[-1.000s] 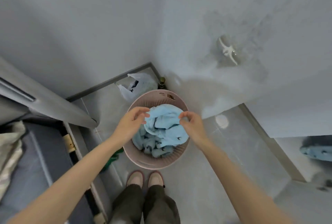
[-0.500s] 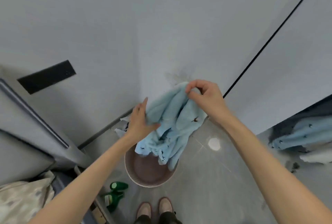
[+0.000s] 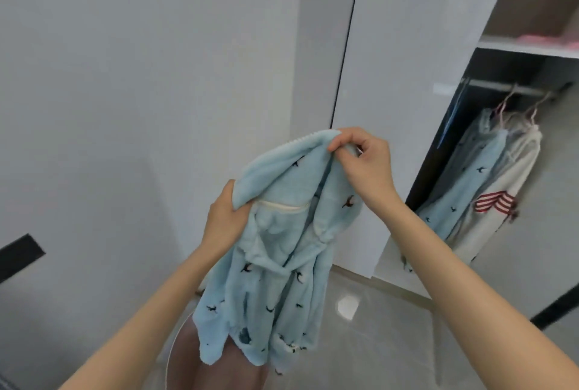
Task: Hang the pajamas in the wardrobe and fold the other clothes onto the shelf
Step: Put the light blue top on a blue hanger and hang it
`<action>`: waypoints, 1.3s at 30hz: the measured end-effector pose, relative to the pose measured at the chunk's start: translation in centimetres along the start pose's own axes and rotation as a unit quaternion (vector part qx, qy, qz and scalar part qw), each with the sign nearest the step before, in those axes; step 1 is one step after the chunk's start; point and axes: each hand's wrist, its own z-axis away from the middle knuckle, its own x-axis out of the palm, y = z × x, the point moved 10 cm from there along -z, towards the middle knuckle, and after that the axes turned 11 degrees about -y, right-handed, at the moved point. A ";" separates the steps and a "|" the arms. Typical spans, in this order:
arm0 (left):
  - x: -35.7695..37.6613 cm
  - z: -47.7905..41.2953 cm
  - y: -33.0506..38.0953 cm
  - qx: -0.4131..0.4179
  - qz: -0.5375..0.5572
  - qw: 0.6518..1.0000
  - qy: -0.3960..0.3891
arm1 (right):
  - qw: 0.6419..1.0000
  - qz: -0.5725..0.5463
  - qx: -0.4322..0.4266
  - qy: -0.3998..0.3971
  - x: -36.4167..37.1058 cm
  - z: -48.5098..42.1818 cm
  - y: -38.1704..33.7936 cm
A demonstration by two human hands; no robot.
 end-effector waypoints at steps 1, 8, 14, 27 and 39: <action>0.9 -0.3 2.0 0.016 0.002 1.000 0.003 | 0.999 0.016 -0.017 0.028 -2.1 0.4 -0.6; 10.6 -1.9 13.1 0.091 0.006 0.996 -0.004 | 0.982 0.132 -0.048 0.128 -16.6 3.2 -0.9; 20.5 -2.5 15.2 0.082 -0.035 0.996 -0.026 | 0.974 0.184 0.038 0.124 -25.2 7.1 5.2; 33.0 -9.6 14.0 0.047 -0.054 0.988 -0.137 | 0.957 0.215 0.141 0.133 -33.4 6.9 17.5; 44.0 -24.5 12.8 0.070 -0.044 0.958 -0.275 | 0.932 0.219 0.267 0.109 -37.5 -1.0 32.5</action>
